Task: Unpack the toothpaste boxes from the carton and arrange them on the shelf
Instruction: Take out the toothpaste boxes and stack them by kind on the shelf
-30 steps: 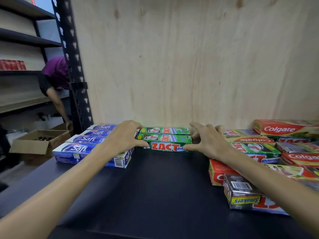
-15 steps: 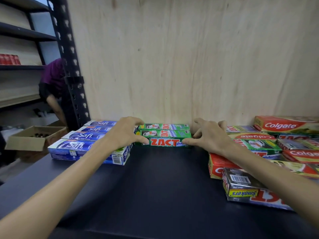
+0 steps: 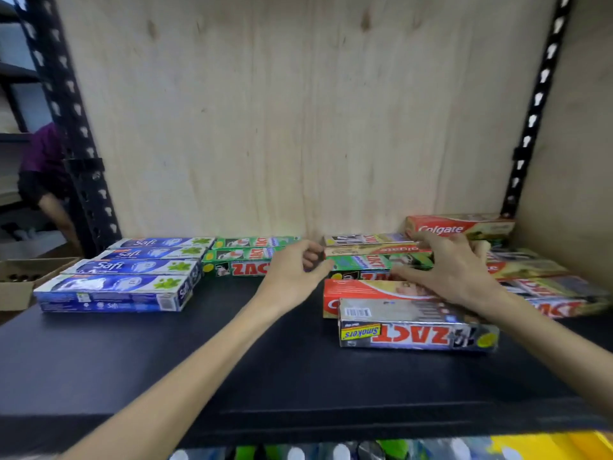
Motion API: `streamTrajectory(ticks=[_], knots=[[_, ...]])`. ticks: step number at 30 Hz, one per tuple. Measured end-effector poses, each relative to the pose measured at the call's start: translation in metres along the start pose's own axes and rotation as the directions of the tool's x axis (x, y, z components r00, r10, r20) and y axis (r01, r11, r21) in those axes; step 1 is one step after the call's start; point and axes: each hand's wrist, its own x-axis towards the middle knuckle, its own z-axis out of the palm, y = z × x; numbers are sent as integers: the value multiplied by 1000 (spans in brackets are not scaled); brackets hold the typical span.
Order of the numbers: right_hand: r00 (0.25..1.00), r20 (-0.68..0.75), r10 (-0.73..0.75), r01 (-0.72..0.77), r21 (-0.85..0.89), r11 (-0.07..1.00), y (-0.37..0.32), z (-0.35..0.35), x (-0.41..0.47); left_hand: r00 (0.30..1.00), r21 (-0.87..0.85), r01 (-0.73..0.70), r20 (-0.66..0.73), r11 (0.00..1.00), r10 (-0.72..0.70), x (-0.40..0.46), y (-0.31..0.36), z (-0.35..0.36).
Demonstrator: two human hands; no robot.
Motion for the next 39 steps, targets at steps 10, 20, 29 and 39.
streamTrajectory(ticks=[10, 20, 29, 39], knots=[[992, 108, -72, 79, -61, 995, 23, -9, -9, 994, 271, 58, 75, 961, -81, 23, 23, 24], [988, 61, -140, 138, 39, 990, 9, 1, 5, 975, 326, -50, 222, 944, -25, 21, 5, -30], [962, 111, -249, 230, 156, 960, -58, 22, 21, 982, 404, -141, 175, 904, 74, -16, -42, -98], [942, 128, -309, 262, 293, 920, -140, 53, 32, 999, 539, -34, 0, 842, 40, -17, -95, -152]])
